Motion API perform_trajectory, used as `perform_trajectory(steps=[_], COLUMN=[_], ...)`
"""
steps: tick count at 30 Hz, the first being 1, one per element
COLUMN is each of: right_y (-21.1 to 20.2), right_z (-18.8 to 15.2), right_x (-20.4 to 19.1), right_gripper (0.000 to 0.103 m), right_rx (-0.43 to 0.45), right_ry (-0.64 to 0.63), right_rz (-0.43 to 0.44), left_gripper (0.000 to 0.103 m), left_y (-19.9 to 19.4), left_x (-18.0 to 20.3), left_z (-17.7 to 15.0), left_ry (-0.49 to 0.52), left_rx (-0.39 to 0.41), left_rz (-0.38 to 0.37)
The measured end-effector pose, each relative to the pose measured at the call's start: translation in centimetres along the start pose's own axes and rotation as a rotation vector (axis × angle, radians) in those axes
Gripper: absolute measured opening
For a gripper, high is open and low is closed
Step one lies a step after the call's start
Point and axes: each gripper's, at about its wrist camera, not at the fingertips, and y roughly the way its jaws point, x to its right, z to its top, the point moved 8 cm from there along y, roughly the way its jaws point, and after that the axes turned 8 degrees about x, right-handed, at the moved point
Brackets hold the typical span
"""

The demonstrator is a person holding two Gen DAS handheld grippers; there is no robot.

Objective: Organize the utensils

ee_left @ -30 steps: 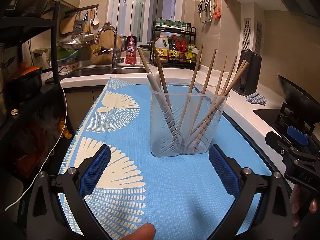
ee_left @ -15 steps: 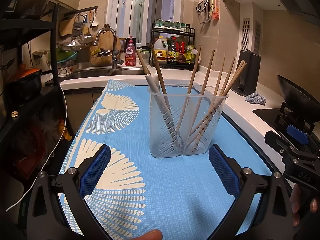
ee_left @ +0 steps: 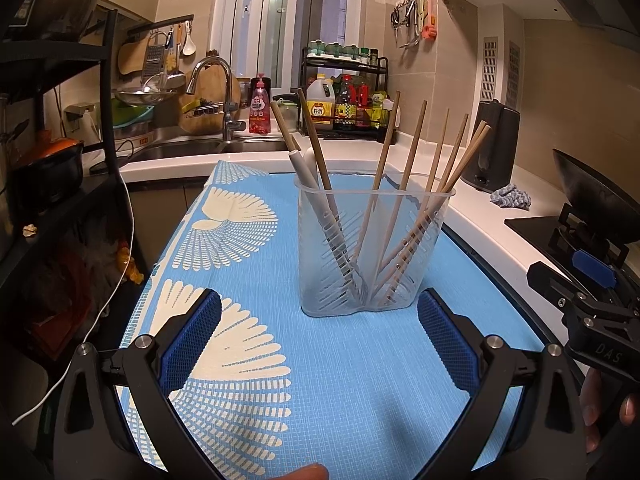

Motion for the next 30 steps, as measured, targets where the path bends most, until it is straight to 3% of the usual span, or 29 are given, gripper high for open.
perform_trajectory(steps=[30], right_y=[-0.03], right_z=[-0.12], right_x=[-0.2], right_gripper=[0.098], right_rx=[-0.001], right_ry=[-0.001], right_rz=[0.003], left_gripper=[0.096], left_y=[-0.15], left_x=[0.18], left_z=[-0.3], left_ry=[0.017], left_rx=[0.004], left_rz=[-0.004])
